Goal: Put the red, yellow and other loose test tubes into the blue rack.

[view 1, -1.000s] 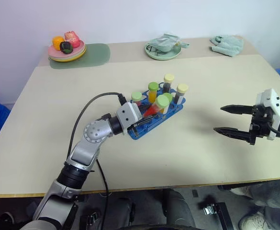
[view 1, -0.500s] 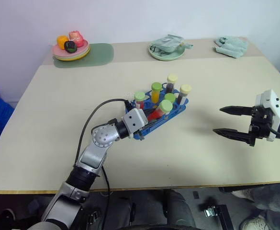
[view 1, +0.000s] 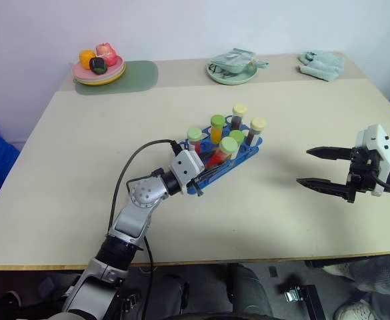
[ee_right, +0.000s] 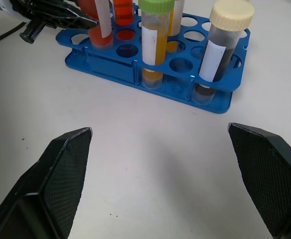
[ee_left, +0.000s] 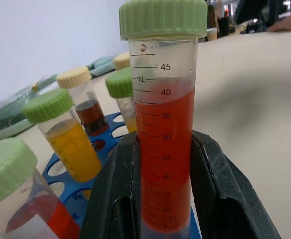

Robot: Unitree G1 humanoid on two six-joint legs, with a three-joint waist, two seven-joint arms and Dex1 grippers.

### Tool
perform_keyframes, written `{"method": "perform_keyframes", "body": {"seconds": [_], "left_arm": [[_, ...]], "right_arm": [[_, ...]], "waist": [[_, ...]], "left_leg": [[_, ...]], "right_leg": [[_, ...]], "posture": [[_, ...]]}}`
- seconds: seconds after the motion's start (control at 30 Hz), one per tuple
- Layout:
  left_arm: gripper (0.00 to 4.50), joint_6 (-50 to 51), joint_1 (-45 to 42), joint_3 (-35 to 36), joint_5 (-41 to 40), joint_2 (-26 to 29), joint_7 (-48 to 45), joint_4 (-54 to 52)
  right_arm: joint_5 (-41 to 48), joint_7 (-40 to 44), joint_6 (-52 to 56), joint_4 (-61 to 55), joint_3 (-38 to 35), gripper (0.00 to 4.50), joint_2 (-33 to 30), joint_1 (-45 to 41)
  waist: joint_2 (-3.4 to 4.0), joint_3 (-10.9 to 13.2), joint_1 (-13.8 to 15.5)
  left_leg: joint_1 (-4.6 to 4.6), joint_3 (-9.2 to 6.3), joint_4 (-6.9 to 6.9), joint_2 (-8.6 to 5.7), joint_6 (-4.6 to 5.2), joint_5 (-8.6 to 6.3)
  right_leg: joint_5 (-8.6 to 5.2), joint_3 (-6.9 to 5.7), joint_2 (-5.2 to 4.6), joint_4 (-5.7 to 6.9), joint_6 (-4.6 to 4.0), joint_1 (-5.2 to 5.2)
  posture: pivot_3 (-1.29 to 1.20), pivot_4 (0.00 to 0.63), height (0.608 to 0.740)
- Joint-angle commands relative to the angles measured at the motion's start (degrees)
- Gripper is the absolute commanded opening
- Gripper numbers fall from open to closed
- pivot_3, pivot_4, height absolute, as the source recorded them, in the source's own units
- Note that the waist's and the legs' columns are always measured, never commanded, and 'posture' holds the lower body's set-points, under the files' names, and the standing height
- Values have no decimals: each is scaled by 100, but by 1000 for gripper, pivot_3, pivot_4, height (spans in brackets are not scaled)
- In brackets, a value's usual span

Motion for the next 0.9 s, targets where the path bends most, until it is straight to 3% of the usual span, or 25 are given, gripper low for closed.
{"method": "perform_keyframes", "body": {"seconds": [0.03, 0.5, 0.73, 0.77, 0.9], "left_arm": [[745, 31, 89, 73, -87, -27, 3, 67], [745, 511, 290, 248, -565, -194, -93, 18], [4145, 263, 318, 371, -586, 26, -260, -361], [4457, 228, 349, 414, -563, 102, -257, -462], [4457, 418, 501, 655, -784, 533, -357, -1017]], "right_arm": [[-13, -9, -117, -72, -190, 4500, -129, -116], [-61, -26, -156, -22, -120, 4500, -84, -241], [-99, -19, -175, 31, -79, 4500, -47, -310], [-103, -14, -181, 44, -75, 4500, -46, -316], [-103, 43, -196, 115, -54, 4500, -57, -347]], "waist": [[0, 0, 0], [1, -1, -4], [0, -1, -2], [0, -1, -2], [0, -1, -2]], "left_leg": [[0, 0, 0, 0, 0, 0], [2, 0, -2, 2, 0, 0], [2, 1, -2, 2, 1, -1], [2, 1, -2, 2, 1, -1], [1, 1, -3, 4, 0, -1]], "right_leg": [[0, 0, 0, 0, 0, 0], [0, 0, 2, 0, 0, 1], [0, 0, 2, -1, 0, 1], [0, 0, 2, -1, 0, 0], [0, 1, 2, -1, 0, 0]], "posture": [[0, 150, 740], [0, 150, 740], [0, 150, 740], [0, 150, 740], [0, 150, 740]]}}
